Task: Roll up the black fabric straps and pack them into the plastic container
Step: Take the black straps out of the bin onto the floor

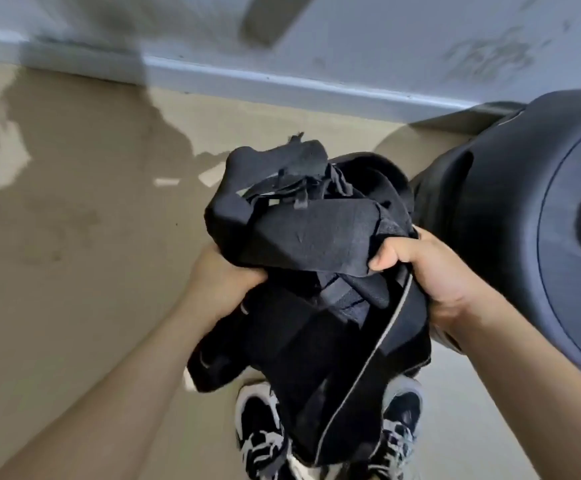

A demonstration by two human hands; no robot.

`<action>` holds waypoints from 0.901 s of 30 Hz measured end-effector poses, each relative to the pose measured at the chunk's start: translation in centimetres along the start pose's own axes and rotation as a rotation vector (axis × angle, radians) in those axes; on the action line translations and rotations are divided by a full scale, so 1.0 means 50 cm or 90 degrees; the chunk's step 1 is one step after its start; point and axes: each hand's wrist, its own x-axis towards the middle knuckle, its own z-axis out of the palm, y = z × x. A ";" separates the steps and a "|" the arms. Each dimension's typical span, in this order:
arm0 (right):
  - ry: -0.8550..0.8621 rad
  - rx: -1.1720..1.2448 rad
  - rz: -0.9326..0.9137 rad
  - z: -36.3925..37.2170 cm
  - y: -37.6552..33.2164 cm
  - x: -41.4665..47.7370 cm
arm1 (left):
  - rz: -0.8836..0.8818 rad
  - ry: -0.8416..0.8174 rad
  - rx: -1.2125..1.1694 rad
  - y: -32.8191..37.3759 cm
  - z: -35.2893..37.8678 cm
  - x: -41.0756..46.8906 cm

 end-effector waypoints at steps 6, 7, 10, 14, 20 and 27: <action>-0.011 0.068 -0.048 0.036 -0.102 -0.198 | 0.069 0.080 0.228 0.110 -0.050 -0.113; 0.020 0.068 -0.057 0.039 -0.119 -0.226 | 0.057 0.079 0.165 0.142 -0.061 -0.141; 0.176 -0.034 -0.086 0.054 -0.140 -0.290 | 0.042 0.039 -0.124 0.242 -0.104 -0.252; 0.254 0.009 -0.091 0.095 -0.147 -0.366 | 0.088 -0.140 -0.303 0.342 -0.083 -0.426; -0.065 0.145 -0.019 0.067 -0.169 -0.494 | 0.018 -0.073 -0.441 0.344 0.038 -0.515; 0.157 0.071 -0.079 0.050 -0.039 -0.400 | -0.015 -0.253 0.032 0.224 0.089 -0.473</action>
